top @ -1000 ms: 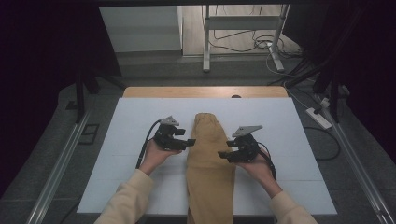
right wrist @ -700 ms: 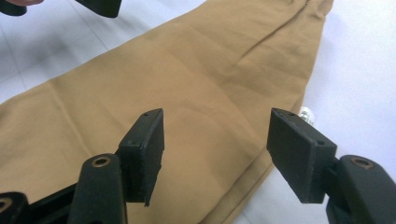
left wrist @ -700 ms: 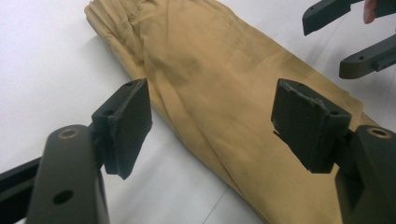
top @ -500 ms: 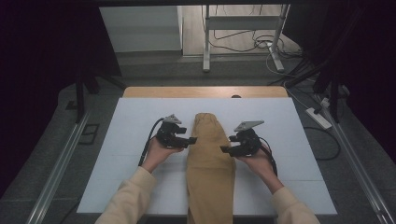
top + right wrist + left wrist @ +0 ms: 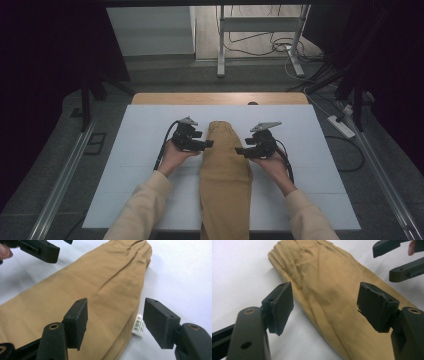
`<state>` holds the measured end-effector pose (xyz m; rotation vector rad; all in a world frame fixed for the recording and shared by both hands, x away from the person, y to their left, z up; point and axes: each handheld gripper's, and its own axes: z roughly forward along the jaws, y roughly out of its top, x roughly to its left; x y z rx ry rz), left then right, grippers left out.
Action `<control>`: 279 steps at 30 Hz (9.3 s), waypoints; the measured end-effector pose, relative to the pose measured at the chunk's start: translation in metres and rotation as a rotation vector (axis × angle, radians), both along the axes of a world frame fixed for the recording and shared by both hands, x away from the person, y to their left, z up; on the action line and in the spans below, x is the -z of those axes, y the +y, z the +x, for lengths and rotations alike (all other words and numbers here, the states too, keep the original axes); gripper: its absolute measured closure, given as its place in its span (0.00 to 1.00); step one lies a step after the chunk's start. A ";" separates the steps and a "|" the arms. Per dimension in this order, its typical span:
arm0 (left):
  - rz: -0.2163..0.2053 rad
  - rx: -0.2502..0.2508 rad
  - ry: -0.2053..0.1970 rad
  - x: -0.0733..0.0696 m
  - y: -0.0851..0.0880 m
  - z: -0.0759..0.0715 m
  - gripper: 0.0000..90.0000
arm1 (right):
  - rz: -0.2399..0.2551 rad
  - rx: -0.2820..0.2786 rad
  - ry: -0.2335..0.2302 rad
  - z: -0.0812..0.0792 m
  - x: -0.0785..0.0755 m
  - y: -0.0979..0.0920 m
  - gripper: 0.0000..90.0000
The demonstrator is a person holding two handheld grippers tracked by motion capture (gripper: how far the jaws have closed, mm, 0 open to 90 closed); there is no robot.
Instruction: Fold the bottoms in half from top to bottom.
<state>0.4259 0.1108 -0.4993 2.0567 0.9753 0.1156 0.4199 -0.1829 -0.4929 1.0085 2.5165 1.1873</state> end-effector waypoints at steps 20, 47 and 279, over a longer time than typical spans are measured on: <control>0.018 -0.035 0.025 0.004 -0.006 0.025 0.30 | -0.002 0.026 0.023 0.031 0.004 0.018 0.41; 0.064 -0.050 0.074 0.022 -0.017 0.040 0.27 | -0.030 0.067 0.057 0.058 0.022 0.030 0.40; 0.026 0.188 -0.133 -0.051 0.001 -0.008 0.96 | -0.011 -0.211 -0.139 0.020 -0.049 0.026 0.93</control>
